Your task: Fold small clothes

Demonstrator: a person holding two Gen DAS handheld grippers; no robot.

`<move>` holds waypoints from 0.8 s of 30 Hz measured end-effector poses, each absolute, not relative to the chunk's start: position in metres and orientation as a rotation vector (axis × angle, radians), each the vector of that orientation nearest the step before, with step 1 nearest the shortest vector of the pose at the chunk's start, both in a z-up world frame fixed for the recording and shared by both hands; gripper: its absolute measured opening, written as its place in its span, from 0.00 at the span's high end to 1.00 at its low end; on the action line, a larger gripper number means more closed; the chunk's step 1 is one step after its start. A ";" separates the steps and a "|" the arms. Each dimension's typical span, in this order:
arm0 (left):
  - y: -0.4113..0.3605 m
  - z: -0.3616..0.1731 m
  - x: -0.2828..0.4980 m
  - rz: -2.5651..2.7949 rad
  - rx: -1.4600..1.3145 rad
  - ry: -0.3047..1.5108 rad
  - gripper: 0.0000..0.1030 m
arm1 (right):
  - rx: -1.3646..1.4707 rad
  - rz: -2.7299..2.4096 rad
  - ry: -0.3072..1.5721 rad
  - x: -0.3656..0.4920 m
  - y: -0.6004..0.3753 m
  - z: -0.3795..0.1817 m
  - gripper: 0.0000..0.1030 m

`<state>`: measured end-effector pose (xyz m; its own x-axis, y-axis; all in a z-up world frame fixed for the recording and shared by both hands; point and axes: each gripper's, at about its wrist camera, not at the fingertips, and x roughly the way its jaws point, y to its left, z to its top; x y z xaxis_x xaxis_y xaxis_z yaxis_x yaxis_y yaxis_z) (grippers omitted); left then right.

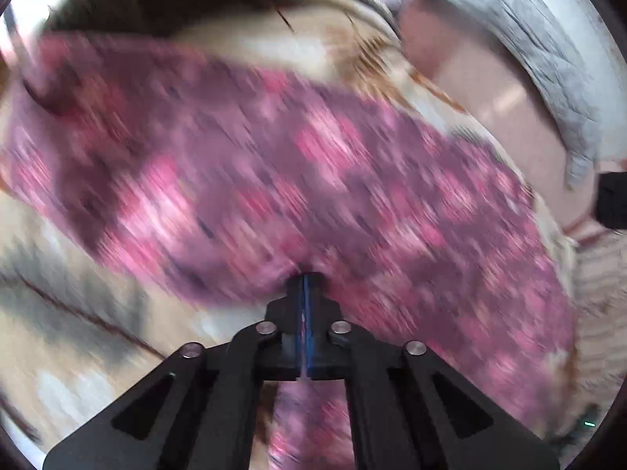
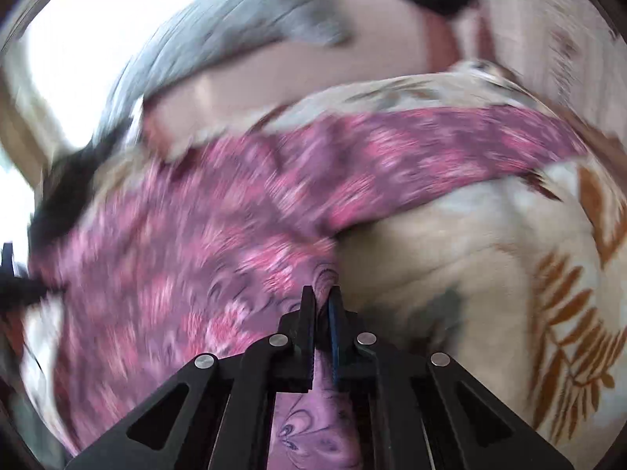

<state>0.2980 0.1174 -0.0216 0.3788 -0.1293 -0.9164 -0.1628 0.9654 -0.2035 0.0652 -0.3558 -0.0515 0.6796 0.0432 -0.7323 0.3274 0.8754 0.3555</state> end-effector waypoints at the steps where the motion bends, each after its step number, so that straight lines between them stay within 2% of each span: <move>1: 0.122 -0.022 0.303 0.053 -0.259 1.187 1.00 | 0.518 -0.167 0.851 0.069 -0.364 -0.059 0.95; 4: 0.137 -0.030 0.307 0.054 -0.313 1.248 1.00 | 0.450 -0.165 1.005 0.083 -0.353 -0.080 0.93; 8: 0.140 -0.022 0.275 -0.082 -0.284 1.266 1.00 | 0.525 -0.124 0.947 0.062 -0.352 -0.066 0.85; 10: 0.138 -0.022 0.246 -0.170 -0.251 1.289 0.90 | 0.595 -0.084 0.931 0.041 -0.356 -0.063 0.71; 11: 0.136 -0.024 0.229 -0.222 -0.248 1.307 0.86 | 0.611 -0.081 0.936 0.031 -0.356 -0.063 0.67; 12: 0.135 -0.025 0.213 -0.262 -0.254 1.321 0.76 | 0.621 -0.085 0.946 0.018 -0.354 -0.066 0.64; 13: 0.134 -0.029 0.192 -0.319 -0.278 1.333 0.67 | 0.630 -0.088 0.961 0.004 -0.352 -0.070 0.63; 15: 0.130 -0.039 0.161 -0.385 -0.297 1.366 0.63 | 0.662 -0.082 0.985 -0.023 -0.348 -0.081 0.61; 17: 0.119 -0.044 0.139 -0.398 -0.263 1.364 0.63 | 0.680 -0.057 0.985 -0.046 -0.340 -0.089 0.63; 18: 0.115 -0.041 0.130 -0.384 -0.212 1.329 0.68 | 0.636 -0.050 0.978 -0.054 -0.332 -0.087 0.77; 19: 0.109 -0.037 0.123 -0.363 -0.146 1.305 0.79 | 0.576 -0.045 1.002 -0.058 -0.324 -0.085 0.94; 21: 0.110 -0.029 0.115 -0.352 -0.169 1.319 0.90 | 0.521 -0.036 0.974 -0.065 -0.318 -0.070 0.95; 24: 0.123 -0.024 0.103 -0.290 -0.206 1.323 0.90 | 0.522 -0.056 0.886 -0.078 -0.325 -0.048 0.95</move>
<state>0.1030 0.1227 -0.0242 0.2179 -0.3234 -0.9208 0.0913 0.9461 -0.3106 -0.0782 -0.3246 -0.0477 0.6394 0.1649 -0.7510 0.2584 0.8738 0.4119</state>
